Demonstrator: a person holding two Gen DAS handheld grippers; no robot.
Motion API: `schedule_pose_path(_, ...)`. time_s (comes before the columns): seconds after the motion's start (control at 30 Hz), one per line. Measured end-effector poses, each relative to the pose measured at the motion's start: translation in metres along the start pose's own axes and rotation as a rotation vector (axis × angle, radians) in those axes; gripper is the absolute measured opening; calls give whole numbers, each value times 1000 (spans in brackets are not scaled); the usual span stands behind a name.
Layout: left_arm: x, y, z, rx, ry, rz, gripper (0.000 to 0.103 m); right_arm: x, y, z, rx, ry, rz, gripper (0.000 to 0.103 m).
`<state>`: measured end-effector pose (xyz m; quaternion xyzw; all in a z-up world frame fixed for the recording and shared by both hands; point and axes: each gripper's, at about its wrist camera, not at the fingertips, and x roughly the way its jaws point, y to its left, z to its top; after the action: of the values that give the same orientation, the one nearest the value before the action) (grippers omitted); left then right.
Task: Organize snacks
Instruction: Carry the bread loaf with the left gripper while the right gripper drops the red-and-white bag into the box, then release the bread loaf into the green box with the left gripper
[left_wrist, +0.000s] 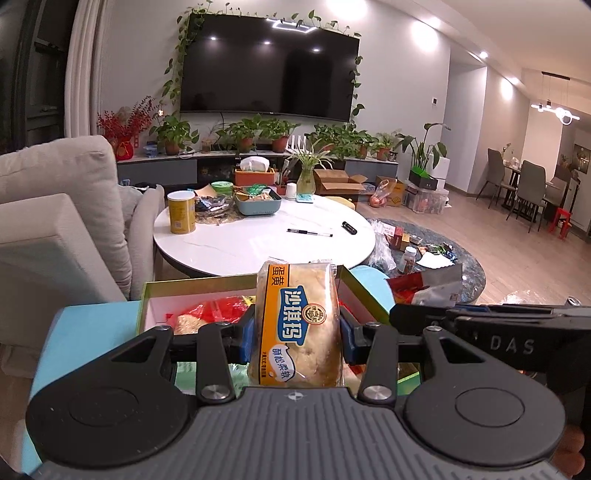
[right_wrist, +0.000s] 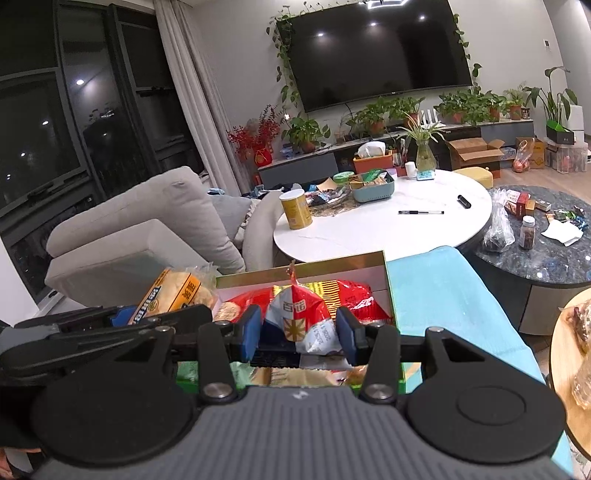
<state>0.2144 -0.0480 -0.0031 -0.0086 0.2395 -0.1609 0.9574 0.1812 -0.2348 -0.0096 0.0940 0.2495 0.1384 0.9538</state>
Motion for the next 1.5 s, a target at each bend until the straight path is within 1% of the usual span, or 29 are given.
schedule_pose_path(0.17, 26, 1, -1, -16, 27, -18, 40, 19, -12, 0, 18, 22, -8, 78)
schedule_pose_path(0.47, 58, 9, -3, -47, 63, -14, 40, 41, -24, 1, 49, 44, -6, 78)
schedule_pose_path(0.77, 68, 10, -7, -64, 83, -1, 40, 52, -26, 2, 63, 60, -2, 78)
schedule_pose_path(0.83, 71, 12, -8, -82, 90, 21, 41, 55, -26, 1, 67, 65, -7, 78)
schedule_pose_path(0.87, 72, 13, -7, -89, 92, 35, 44, 57, -26, 1, 65, 77, -15, 78)
schedule_pose_path(0.9, 72, 15, -8, -96, 89, 37, 50, 58, -27, 1, 64, 84, -20, 78)
schedule_pose_path(0.93, 71, 17, -9, -103, 86, 38, 53, 57, -28, 1, 67, 79, -20, 78)
schedule_pose_path(0.97, 70, 18, -10, -108, 82, 41, 59, 57, -28, 0, 69, 75, -17, 78)
schedule_pose_path(1.0, 69, 19, -10, -109, 77, 45, 61, 55, -29, 0, 75, 73, -14, 78)
schedule_pose_path(1.13, 64, 15, -10, -87, 74, 50, 63, 48, -27, -1, 82, 59, -20, 78)
schedule_pose_path(1.2, 60, 13, -10, -77, 69, 54, 68, 45, -24, -1, 75, 57, -23, 78)
schedule_pose_path(1.27, 54, 11, -10, -70, 58, 60, 70, 41, -23, -1, 68, 52, -25, 78)
schedule_pose_path(1.4, 42, 7, -11, -61, 52, 55, 73, 32, -22, -2, 62, 41, -32, 78)
schedule_pose_path(1.5, 32, 3, -10, -48, 47, 54, 73, 24, -21, -3, 59, 41, -27, 78)
